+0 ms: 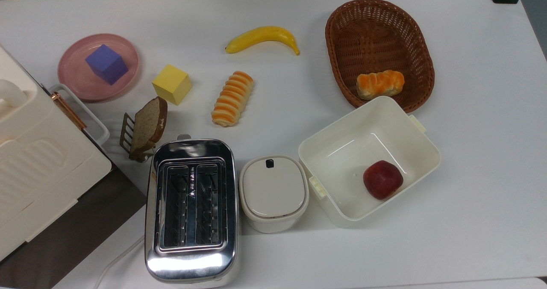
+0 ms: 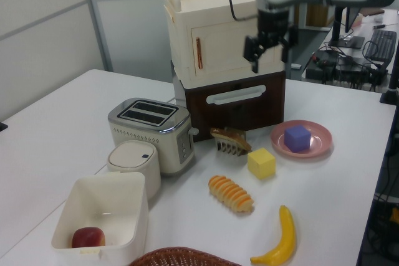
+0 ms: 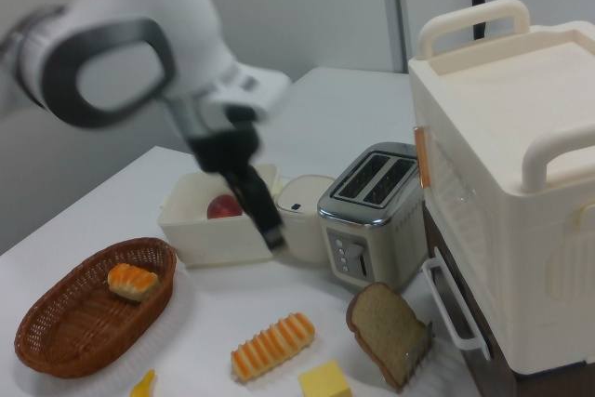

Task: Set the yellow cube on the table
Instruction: 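Open the gripper, release the cube, and raise the arm away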

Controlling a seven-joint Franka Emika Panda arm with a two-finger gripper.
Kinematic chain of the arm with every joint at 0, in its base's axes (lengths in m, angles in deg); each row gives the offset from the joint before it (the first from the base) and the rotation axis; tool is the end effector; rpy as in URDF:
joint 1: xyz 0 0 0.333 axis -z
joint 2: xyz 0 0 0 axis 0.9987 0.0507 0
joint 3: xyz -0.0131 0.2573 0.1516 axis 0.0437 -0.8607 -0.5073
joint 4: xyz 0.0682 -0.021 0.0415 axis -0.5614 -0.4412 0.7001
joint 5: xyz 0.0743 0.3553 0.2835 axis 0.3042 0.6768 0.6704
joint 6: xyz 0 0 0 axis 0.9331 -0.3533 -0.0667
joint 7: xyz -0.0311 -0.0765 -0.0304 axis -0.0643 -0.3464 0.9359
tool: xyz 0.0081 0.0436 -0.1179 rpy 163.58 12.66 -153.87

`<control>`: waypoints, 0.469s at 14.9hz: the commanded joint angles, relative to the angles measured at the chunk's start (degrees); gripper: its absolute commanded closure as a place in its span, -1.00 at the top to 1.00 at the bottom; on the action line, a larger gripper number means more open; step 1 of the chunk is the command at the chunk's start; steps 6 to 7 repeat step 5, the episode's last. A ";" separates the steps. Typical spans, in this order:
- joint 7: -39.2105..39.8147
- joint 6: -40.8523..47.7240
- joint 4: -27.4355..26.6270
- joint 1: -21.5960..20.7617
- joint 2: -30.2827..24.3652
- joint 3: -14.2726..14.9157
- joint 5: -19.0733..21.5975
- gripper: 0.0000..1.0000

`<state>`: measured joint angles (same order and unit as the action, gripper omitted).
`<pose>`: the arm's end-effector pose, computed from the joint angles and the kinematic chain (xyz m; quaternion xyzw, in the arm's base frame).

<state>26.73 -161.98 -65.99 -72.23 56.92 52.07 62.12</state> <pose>0.6030 -0.1415 0.6178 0.9718 -0.2281 0.0520 0.0298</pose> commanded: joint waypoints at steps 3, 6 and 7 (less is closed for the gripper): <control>3.60 4.17 0.76 -2.55 0.13 -8.63 2.23 1.00; 3.60 4.35 0.85 -4.22 0.05 -8.46 3.02 1.00; 3.60 4.35 0.85 -4.22 0.05 -8.46 3.02 1.00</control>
